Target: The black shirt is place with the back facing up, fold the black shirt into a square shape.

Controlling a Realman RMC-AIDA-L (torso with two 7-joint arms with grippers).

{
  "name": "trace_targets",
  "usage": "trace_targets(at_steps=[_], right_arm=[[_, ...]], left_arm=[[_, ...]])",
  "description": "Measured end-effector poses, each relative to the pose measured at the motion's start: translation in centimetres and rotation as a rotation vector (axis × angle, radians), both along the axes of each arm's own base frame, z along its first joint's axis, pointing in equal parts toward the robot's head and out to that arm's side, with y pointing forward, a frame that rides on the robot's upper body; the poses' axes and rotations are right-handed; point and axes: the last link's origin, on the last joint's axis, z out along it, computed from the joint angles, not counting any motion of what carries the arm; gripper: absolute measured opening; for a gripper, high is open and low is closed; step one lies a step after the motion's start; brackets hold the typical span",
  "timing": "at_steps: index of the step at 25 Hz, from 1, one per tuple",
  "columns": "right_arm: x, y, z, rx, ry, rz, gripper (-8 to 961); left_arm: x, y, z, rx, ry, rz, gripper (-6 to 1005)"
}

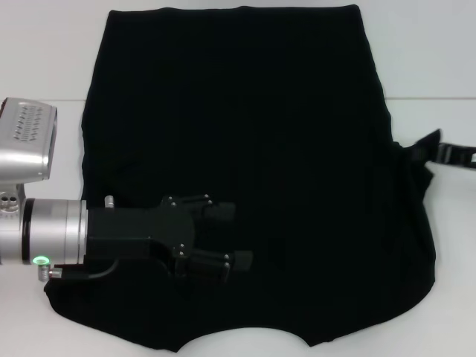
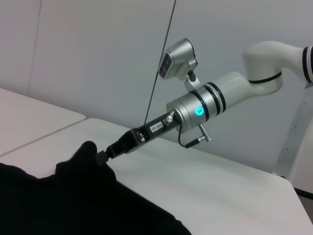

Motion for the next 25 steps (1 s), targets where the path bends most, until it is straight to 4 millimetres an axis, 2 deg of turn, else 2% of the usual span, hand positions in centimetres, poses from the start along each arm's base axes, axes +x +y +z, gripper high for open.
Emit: trace_targets(at_steps=[6, 16, 25], right_arm=[[-1.8, -0.8, -1.7, -0.1, 0.016, 0.107, 55], [-4.4, -0.1, -3.9, -0.178, -0.01, 0.161, 63], [-5.4, 0.4, -5.2, -0.204, -0.044, 0.156, 70]], left_arm=[[0.0, 0.0, 0.0, -0.001, 0.0, 0.002, 930], [0.0, -0.1, -0.1, -0.011, -0.006, 0.015, 931], [-0.1, -0.2, -0.2, -0.012, -0.007, 0.021, 932]])
